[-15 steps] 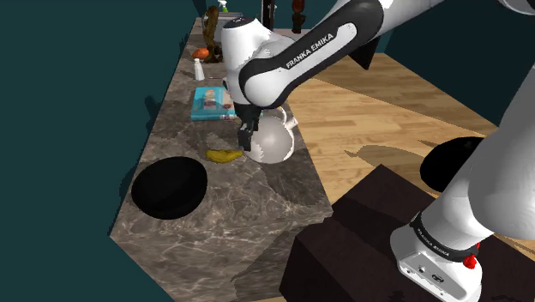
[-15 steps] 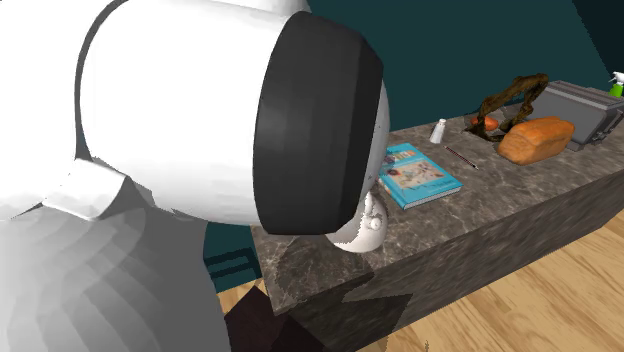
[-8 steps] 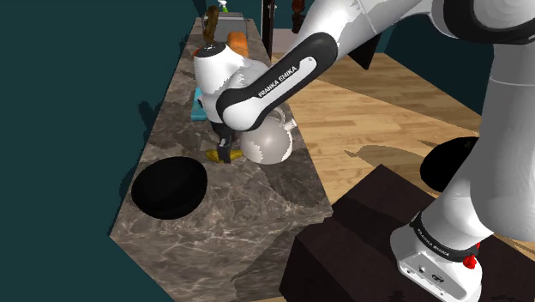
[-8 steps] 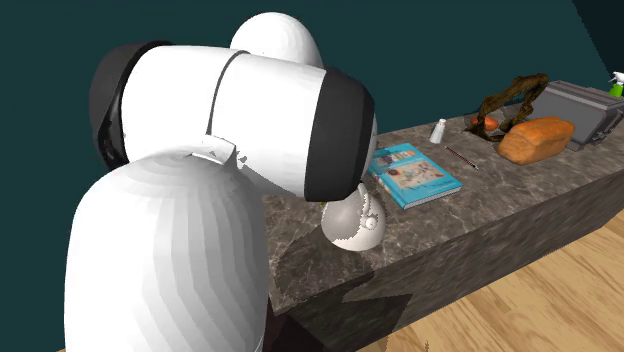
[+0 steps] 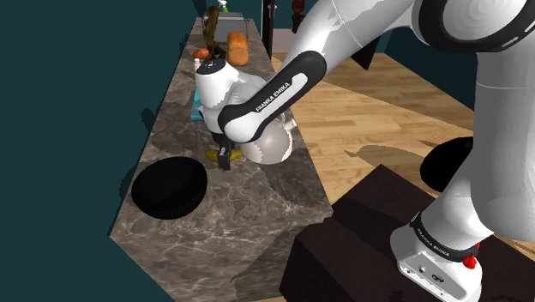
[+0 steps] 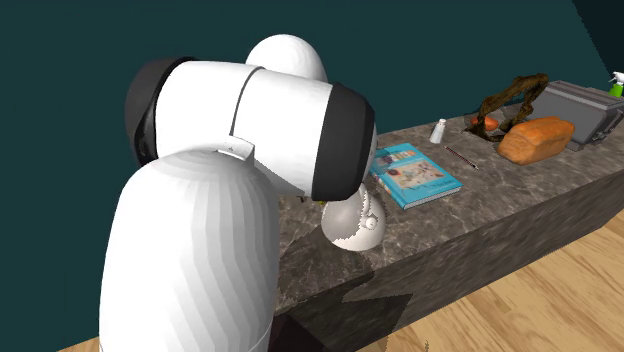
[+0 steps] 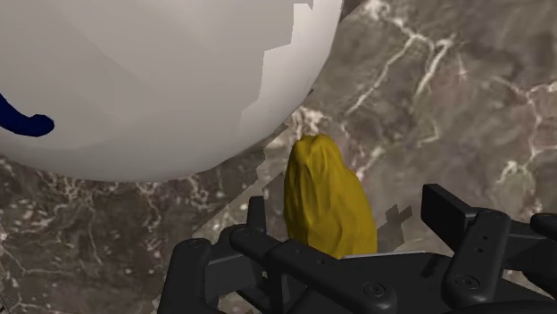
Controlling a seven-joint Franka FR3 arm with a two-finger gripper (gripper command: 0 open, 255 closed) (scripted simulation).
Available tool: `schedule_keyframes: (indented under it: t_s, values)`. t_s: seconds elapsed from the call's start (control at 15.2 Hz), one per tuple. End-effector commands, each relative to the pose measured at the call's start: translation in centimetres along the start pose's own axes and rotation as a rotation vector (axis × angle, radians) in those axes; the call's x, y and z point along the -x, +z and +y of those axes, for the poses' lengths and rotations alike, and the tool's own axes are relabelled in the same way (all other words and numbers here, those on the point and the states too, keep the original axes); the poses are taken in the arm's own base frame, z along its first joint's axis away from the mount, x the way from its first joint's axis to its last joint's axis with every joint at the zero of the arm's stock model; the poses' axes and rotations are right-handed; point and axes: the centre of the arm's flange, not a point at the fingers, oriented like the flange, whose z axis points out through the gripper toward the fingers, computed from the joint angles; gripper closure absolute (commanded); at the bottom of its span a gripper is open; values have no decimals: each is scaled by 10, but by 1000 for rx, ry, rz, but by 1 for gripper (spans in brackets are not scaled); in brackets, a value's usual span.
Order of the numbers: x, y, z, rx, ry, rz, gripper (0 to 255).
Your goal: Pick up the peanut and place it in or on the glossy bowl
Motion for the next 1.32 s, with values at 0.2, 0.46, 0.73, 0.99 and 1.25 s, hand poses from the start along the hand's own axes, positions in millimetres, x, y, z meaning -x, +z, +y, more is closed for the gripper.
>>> schedule_keyframes:
  t_s: [0.2, 0.46, 0.73, 0.99, 1.25]
  values:
    - [-1, 2, 0, 0, 0, 0, 0]
    - [-1, 2, 0, 0, 0, 0, 255]
    - [-1, 2, 0, 0, 0, 0, 255]
    - [-1, 2, 0, 0, 0, 0, 255]
    - [0, -19, 3, 0, 0, 0, 255]
